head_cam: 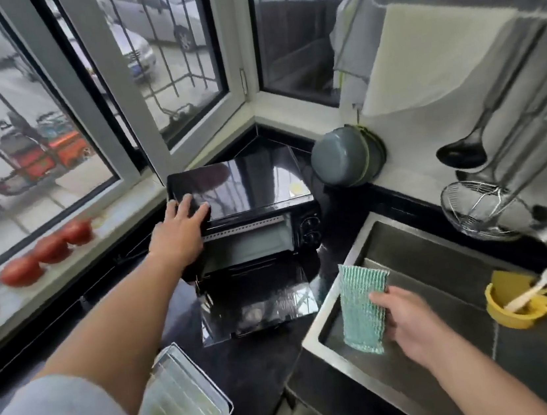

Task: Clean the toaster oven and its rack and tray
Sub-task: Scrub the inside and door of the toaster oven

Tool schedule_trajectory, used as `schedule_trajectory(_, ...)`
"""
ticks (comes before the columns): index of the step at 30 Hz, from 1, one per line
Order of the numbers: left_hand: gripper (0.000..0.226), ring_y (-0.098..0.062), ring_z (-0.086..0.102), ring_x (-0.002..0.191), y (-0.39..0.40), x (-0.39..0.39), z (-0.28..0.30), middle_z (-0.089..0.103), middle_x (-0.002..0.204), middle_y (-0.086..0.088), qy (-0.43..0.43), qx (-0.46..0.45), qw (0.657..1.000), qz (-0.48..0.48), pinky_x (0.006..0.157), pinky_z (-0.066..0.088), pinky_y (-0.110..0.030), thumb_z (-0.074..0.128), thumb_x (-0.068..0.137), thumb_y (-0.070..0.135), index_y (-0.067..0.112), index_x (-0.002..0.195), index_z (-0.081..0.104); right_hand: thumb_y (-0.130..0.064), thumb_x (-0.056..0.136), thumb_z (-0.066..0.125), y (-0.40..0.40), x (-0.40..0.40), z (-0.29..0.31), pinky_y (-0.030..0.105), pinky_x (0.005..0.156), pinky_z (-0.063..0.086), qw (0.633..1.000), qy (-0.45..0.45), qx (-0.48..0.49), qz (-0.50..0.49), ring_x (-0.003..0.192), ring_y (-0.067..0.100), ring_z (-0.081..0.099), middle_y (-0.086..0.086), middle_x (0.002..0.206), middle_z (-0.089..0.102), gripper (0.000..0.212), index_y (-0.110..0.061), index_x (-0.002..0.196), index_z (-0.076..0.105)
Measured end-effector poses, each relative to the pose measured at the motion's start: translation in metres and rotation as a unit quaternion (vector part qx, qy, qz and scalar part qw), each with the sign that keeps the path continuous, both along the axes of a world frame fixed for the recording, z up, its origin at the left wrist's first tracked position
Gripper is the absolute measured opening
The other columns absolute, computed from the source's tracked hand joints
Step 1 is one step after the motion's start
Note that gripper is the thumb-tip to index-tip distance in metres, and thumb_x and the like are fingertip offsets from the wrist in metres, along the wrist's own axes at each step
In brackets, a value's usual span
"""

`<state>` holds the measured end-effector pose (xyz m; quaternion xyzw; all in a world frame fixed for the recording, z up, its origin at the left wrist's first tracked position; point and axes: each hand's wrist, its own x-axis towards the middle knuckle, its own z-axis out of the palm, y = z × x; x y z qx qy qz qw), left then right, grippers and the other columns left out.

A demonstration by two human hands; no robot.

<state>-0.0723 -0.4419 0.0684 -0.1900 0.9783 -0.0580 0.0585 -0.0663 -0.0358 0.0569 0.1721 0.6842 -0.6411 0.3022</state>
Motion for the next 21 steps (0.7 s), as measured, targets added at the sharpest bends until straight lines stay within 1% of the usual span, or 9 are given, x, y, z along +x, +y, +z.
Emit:
schedule_trajectory(2,0.088,-0.037,0.011,0.156,-0.004,-0.011,-0.007,0.007,0.172,-0.005,0.006,0.006,1.000,-0.022,0.108,0.047,-0.054,0.057,0.098,0.012,0.038,0.163,0.004,-0.003,0.099,0.052,0.002,-0.001,-0.002,0.054,0.094,0.051,1.000,0.002,0.014,-0.016,0.099,0.038,0.067,0.019,0.105,0.073,0.018,-0.001,0.109,0.066)
schedule_trajectory(4,0.089,-0.040,0.018,0.152,-0.003,-0.013,-0.016,0.015,0.170,-0.006,0.032,-0.009,0.999,-0.018,0.096,0.053,-0.054,0.057,0.097,0.006,0.036,0.164,0.006,-0.003,0.099,0.051,0.005,-0.001,-0.004,0.054,0.094,0.050,1.000,0.004,0.016,-0.025,0.098,0.037,0.068,0.019,0.103,0.073,0.018,-0.001,0.107,0.067)
schedule_trajectory(7,0.088,-0.040,0.035,0.138,0.003,-0.010,-0.020,0.028,0.164,-0.008,0.039,-0.036,0.998,-0.035,0.077,0.058,-0.050,0.061,0.092,0.006,0.032,0.163,0.016,-0.004,0.100,0.051,0.009,0.001,-0.005,0.054,0.095,0.049,0.999,0.013,0.020,-0.029,0.093,0.033,0.068,0.018,0.101,0.074,0.018,-0.003,0.107,0.067)
schedule_trajectory(9,0.088,-0.038,0.039,0.135,0.012,-0.004,-0.019,0.030,0.163,-0.008,0.040,-0.047,0.997,-0.039,0.076,0.058,-0.045,0.061,0.091,0.009,0.032,0.163,0.016,-0.004,0.100,0.051,0.013,0.002,-0.008,0.055,0.096,0.050,0.999,0.011,0.014,-0.030,0.097,0.033,0.068,0.016,0.103,0.074,0.018,-0.004,0.109,0.067)
schedule_trajectory(13,0.089,-0.041,0.036,0.139,0.051,0.013,-0.025,0.027,0.164,-0.008,0.041,-0.034,0.998,-0.016,0.081,0.055,-0.044,0.059,0.091,0.008,0.031,0.163,0.013,-0.004,0.100,0.051,0.020,0.006,-0.010,0.051,0.091,0.053,0.999,0.007,-0.003,-0.035,0.100,0.033,0.067,0.017,0.106,0.073,0.019,-0.003,0.112,0.065)
schedule_trajectory(17,0.092,-0.043,0.030,0.144,0.085,0.034,-0.025,0.021,0.167,-0.008,0.042,-0.026,0.999,-0.009,0.083,0.057,-0.045,0.060,0.092,0.007,0.032,0.164,0.009,-0.005,0.100,0.051,0.027,0.012,-0.011,0.057,0.097,0.050,1.000,-0.002,-0.008,-0.018,0.102,0.035,0.067,0.017,0.108,0.072,0.019,-0.003,0.111,0.066)
schedule_trajectory(18,0.091,-0.043,0.025,0.148,0.088,0.034,-0.022,0.017,0.168,-0.008,0.034,-0.015,0.999,-0.005,0.088,0.056,-0.048,0.059,0.093,0.008,0.032,0.164,0.007,-0.005,0.100,0.052,0.027,0.013,-0.012,0.058,0.097,0.049,1.000,-0.006,-0.010,-0.014,0.103,0.035,0.067,0.018,0.108,0.072,0.018,-0.003,0.111,0.066)
schedule_trajectory(19,0.089,-0.043,0.018,0.151,0.092,0.034,-0.020,0.013,0.169,-0.008,0.024,0.001,1.000,0.007,0.097,0.053,-0.053,0.058,0.095,0.011,0.032,0.164,0.006,-0.005,0.100,0.052,0.027,0.014,-0.012,0.059,0.098,0.049,1.000,-0.010,-0.014,-0.013,0.104,0.036,0.066,0.018,0.109,0.072,0.018,-0.003,0.111,0.066)
schedule_trajectory(21,0.084,-0.042,0.007,0.155,0.107,0.043,-0.014,0.008,0.169,-0.013,0.035,0.014,0.999,0.025,0.117,0.031,-0.063,0.060,0.095,0.022,0.031,0.164,0.011,-0.004,0.099,0.053,0.025,0.016,-0.012,0.058,0.099,0.048,0.999,-0.018,-0.030,-0.010,0.106,0.036,0.065,0.018,0.111,0.071,0.019,-0.003,0.112,0.066)
